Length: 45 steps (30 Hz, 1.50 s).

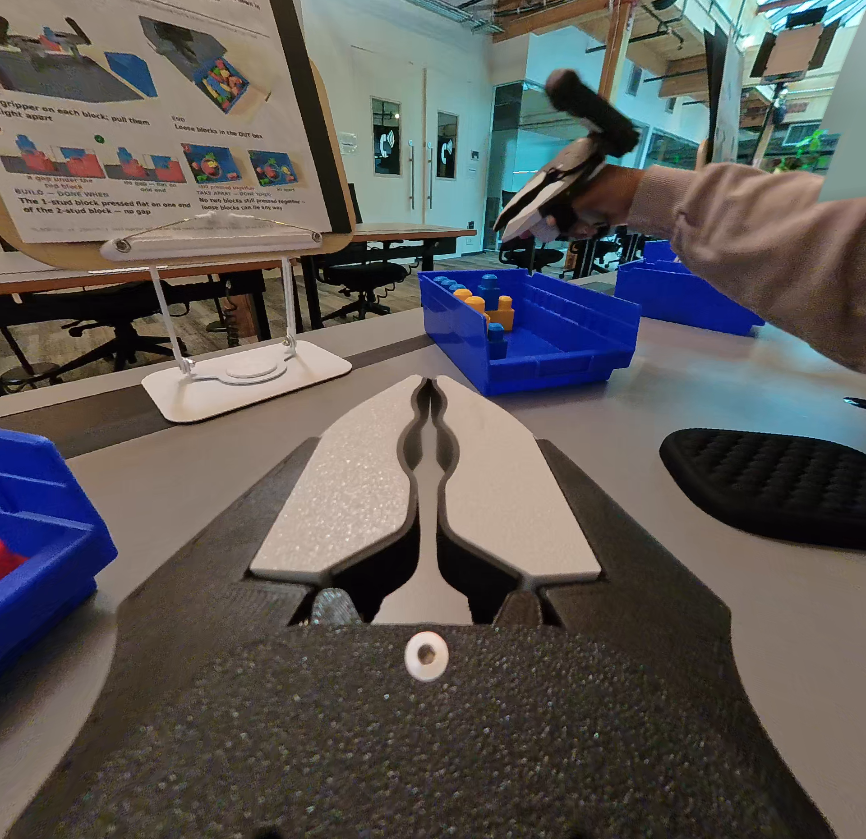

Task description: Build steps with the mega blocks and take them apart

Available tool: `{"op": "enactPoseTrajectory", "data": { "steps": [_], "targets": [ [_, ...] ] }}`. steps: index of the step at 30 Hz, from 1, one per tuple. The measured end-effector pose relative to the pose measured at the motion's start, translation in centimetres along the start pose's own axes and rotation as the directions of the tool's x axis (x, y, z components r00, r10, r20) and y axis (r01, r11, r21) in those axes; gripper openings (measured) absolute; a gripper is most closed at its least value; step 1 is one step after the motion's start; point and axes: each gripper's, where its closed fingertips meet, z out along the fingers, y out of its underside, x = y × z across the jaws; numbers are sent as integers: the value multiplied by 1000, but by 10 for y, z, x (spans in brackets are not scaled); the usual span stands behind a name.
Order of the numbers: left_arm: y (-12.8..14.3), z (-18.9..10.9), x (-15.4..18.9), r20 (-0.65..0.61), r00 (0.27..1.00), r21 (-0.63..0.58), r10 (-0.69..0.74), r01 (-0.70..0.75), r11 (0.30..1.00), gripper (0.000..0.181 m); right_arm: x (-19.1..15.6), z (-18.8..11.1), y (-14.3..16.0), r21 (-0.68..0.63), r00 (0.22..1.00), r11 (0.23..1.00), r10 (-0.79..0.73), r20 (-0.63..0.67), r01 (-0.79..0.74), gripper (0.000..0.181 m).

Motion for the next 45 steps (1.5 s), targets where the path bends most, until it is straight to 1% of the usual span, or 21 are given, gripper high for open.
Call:
{"op": "enactPoseTrajectory", "data": {
  "steps": [2,3,4,6,7,10,12,14,16,18,20,21,23,24,26,28,30,34,39,41,45],
  "targets": [
    [-1,1,0,-3,1000,-1,-7,7,1000,0,-43,-16,-26,187,1000,982,19,-18,-15,30],
    [-2,1,-2,2,1000,0,-6,6,1000,0,-66,-22,-37,273,999,962,38,-16,-32,29],
    [-3,2,-4,10,1000,-4,-1,1,1000,0,-88,-27,-45,353,997,933,81,-10,-73,23],
    [-6,3,-13,44,999,-14,5,-4,1000,0,-131,-31,-57,474,987,867,159,26,-152,18],
    [-9,3,-19,68,998,-17,10,-8,1000,0,-150,-29,-59,514,981,838,192,35,-182,12],
    [-22,-3,-57,186,982,-36,38,-32,999,0,-194,-9,-57,546,971,813,237,6,-202,3],
    [-34,-13,-98,309,947,-71,84,-65,995,0,-216,4,-57,555,967,804,254,5,-214,0],
    [-49,-28,-147,424,896,-127,133,-86,988,0,-232,17,-55,553,969,806,249,3,-209,0],
    [-60,-44,-200,504,842,-241,195,-80,967,7,-243,25,-55,559,970,801,242,23,-213,0],
    [-62,-58,-252,545,809,-365,223,-11,931,15,-250,29,-55,560,972,801,231,38,-213,0],
    [-51,-72,-301,577,789,-490,210,129,862,28,-253,32,-53,557,975,804,219,47,-208,0],
    [-41,-78,-321,593,783,-538,188,211,816,34,-254,33,-52,554,974,805,218,55,-211,0],
    [-20,-90,-354,648,745,-592,154,366,718,43,-258,35,-50,555,974,802,213,77,-219,0],
    [-7,-92,-364,670,729,-604,138,428,673,47,-259,36,-49,552,974,804,212,83,-223,0],
    [16,-90,-376,719,689,-588,91,534,607,52,-262,37,-48,549,973,804,207,99,-226,0],
    [31,-85,-386,766,637,-558,90,589,584,49,-263,37,-47,548,974,806,202,105,-226,0],
    [45,-81,-391,798,591,-546,121,623,561,48,-264,38,-46,542,973,808,203,109,-229,0],
    [68,-84,-399,854,486,-505,186,688,521,48,-265,39,-42,529,971,814,212,114,-240,1],
    [77,-92,-407,896,363,-443,256,705,554,49,-265,36,-40,528,968,812,217,122,-249,0],
    [82,-96,-410,917,314,-398,244,717,572,52,-264,34,-39,529,969,812,219,118,-248,0],
    [93,-96,-414,941,277,-339,196,727,598,54,-263,33,-38,530,966,809,229,118,-257,0]
  ]
}}
